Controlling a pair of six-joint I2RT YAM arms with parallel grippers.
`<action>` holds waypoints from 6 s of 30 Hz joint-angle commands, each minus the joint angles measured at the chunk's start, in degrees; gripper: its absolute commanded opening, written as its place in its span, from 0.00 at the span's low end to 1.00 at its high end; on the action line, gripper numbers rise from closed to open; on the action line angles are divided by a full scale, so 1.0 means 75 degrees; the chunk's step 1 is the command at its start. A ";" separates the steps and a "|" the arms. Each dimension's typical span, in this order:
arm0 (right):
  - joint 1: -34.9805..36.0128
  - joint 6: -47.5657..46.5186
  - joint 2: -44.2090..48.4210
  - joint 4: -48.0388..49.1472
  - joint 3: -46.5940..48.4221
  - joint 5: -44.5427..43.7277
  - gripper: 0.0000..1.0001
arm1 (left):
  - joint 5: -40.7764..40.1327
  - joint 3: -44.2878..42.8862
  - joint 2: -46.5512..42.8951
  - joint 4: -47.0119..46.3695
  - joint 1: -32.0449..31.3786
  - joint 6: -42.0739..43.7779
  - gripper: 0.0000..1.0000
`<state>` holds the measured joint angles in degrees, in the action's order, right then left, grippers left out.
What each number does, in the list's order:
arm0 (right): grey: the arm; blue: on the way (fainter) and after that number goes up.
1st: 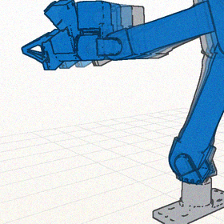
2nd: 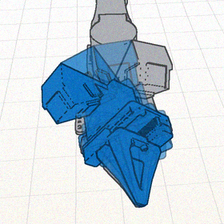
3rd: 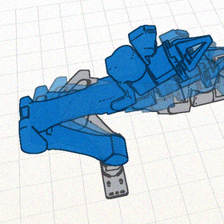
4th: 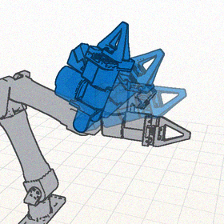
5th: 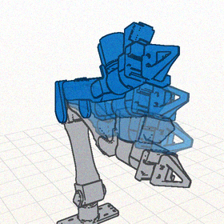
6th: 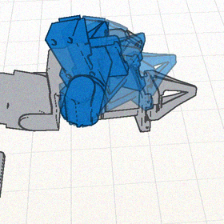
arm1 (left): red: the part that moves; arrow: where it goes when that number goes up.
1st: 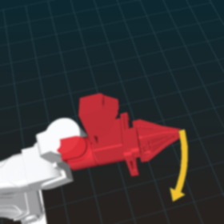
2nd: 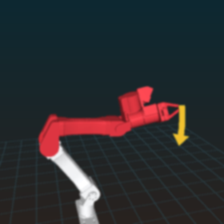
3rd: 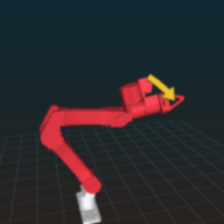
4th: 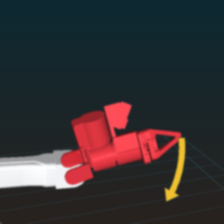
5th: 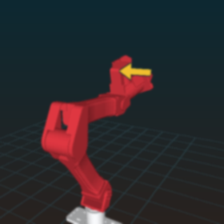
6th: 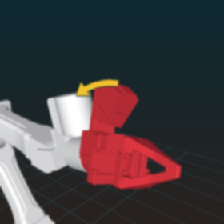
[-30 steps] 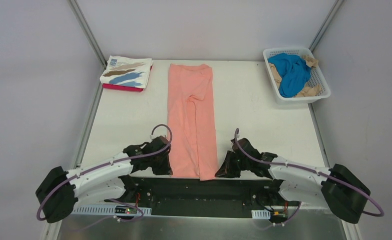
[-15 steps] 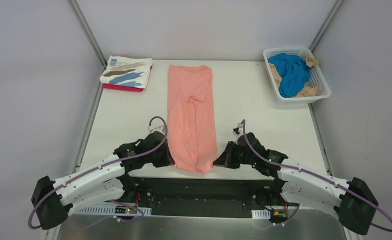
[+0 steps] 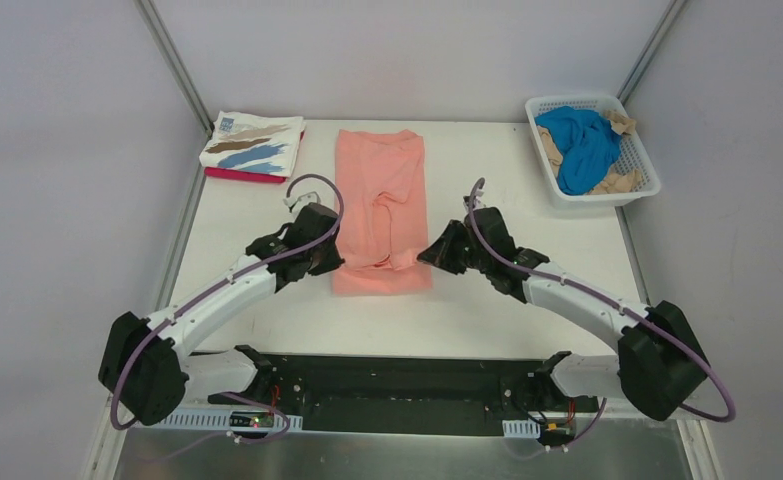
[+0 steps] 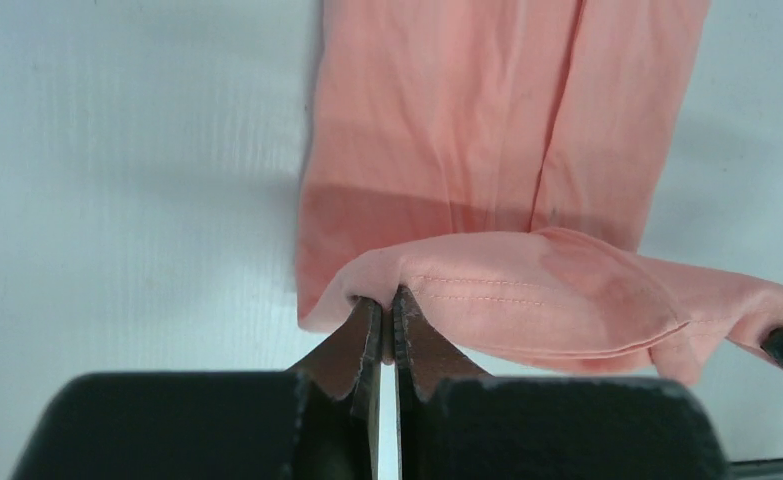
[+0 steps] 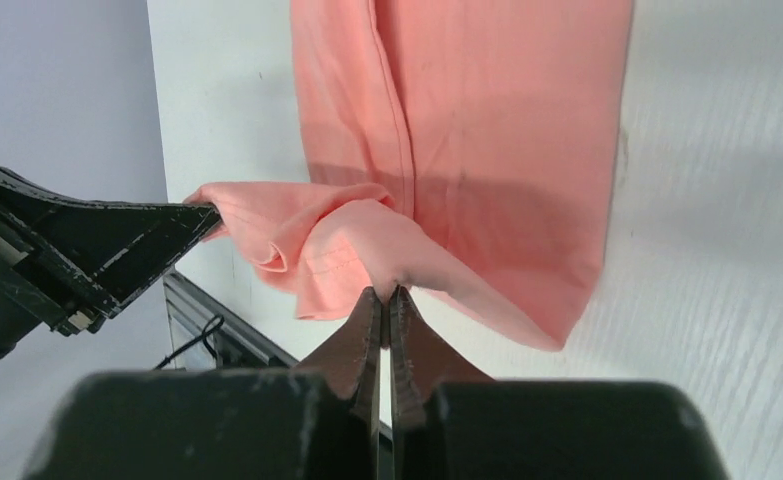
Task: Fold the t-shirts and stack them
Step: Fold the folded rectangular tshirt in 1/3 of the way, then grab one side of the 2/3 rectangular tshirt with both arms, then fold the long partially folded tshirt into a neat square
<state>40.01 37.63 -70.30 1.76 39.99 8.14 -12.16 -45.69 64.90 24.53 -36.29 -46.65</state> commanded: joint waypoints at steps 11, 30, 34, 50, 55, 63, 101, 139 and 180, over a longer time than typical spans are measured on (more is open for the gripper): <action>-0.0986 -0.0414 -0.2078 0.0807 0.1838 0.0479 0.00 | 0.0409 -0.1788 0.2002 -0.0689 0.1366 0.1126 0.00; -0.1849 -0.0272 -0.4012 0.1180 0.3133 0.1205 0.00 | 0.1408 -0.3495 0.4361 -0.0740 0.2276 0.1742 0.00; -0.1950 -0.0236 -0.4394 0.1239 0.3358 0.1378 0.00 | 0.1467 -0.3693 0.4711 -0.0740 0.2356 0.1814 0.00; -0.2172 0.0183 -0.5220 0.1308 0.3734 0.1563 0.31 | 0.2142 -0.3850 0.5160 -0.0659 0.2613 0.1790 0.32; -0.2171 0.0042 -0.4711 0.1074 0.3621 0.1644 0.72 | 0.2237 -0.3591 0.4535 -0.0658 0.2611 0.1832 0.84; -0.1734 -0.0616 -0.3456 0.0469 0.2763 0.1562 1.00 | 0.1887 -0.2343 0.2832 -0.0652 0.2613 0.1592 0.99; -0.1011 0.1815 -0.3257 0.0673 0.0072 0.0614 0.25 | 0.3002 0.0539 0.3111 -0.1466 0.2601 -0.0016 0.31; -0.0900 -0.0394 0.1716 -0.3656 0.0383 0.4570 0.00 | 0.4056 0.1384 -0.4702 0.0268 0.2282 0.0292 0.00; -0.3380 0.0190 -0.2387 -0.1087 0.3020 0.3651 0.00 | 0.2527 -0.3681 0.3495 -0.1338 0.3017 0.1465 0.00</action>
<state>16.53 37.65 -85.19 -9.34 59.55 34.26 7.81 -68.75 87.35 15.94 -16.03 -38.20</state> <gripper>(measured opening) 0.017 0.010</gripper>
